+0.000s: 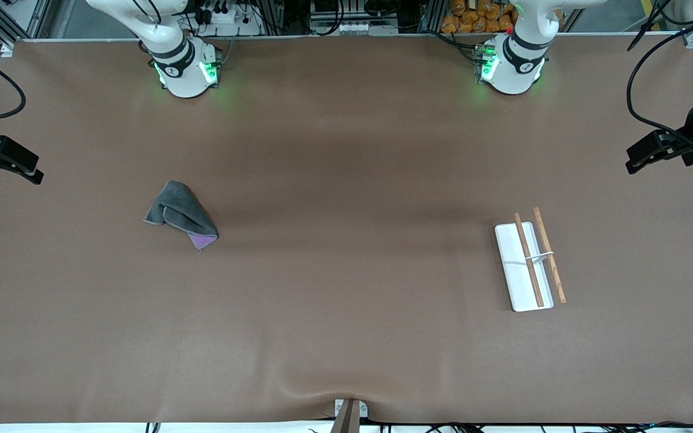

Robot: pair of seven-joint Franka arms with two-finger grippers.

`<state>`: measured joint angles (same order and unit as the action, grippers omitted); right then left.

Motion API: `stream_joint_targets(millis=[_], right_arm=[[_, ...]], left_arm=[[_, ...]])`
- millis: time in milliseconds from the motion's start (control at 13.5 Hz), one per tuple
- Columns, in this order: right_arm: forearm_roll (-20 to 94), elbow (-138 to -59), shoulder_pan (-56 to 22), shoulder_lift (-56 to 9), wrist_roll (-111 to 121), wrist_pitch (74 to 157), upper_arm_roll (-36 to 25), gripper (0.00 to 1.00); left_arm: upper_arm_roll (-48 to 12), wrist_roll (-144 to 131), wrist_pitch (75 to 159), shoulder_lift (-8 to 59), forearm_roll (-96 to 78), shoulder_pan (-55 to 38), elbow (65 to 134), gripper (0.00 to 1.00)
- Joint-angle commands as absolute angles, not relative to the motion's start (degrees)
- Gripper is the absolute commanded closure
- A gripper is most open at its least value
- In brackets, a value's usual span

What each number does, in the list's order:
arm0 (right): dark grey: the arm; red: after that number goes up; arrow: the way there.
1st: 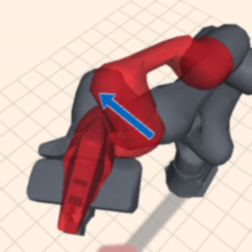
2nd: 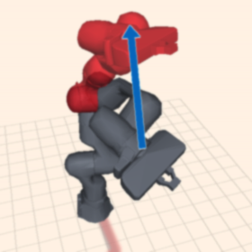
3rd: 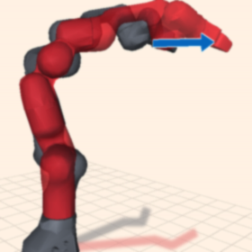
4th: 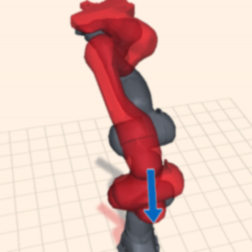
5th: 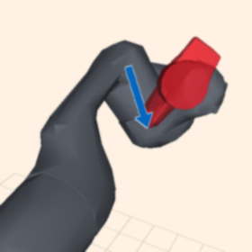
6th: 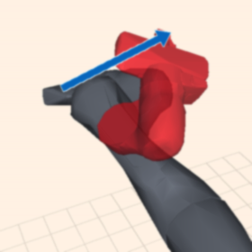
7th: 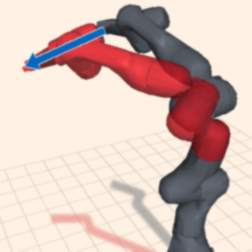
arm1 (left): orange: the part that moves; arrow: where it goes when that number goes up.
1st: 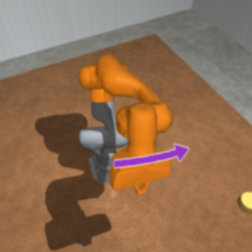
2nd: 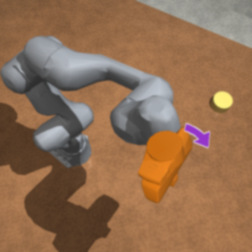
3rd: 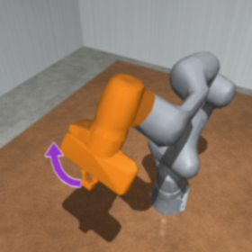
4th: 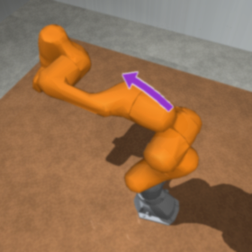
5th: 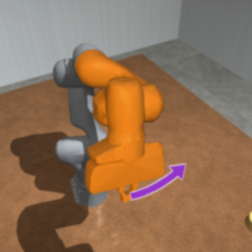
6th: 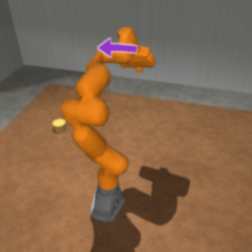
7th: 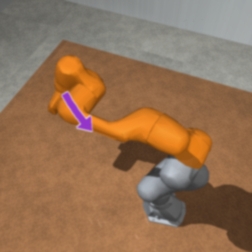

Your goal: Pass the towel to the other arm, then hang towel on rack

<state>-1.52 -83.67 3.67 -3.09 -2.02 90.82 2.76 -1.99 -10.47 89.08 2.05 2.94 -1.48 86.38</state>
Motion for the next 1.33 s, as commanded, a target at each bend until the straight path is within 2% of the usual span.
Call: stream_joint_targets(millis=[0, 519, 1259], right_arm=[[-2.5, -84.2, 3.7, -1.9, -2.1, 90.9, 3.1, 0.0], [-2.5, -84.3, 4.3, -3.2, -1.4, 90.5, 3.0, 0.0], [-4.2, -84.3, 4.9, -13.1, -0.2, 90.9, 2.7, 0.0]], left_arm=[[-1.9, -10.8, 88.5, 2.7, 2.1, -1.6, 84.7, 0.0], [-2.2, -9.8, 88.5, 2.6, 2.2, -1.6, 85.1, 0.0], [-2.4, -10.0, 88.5, 2.2, 1.9, -1.8, 86.7, 0.0]])
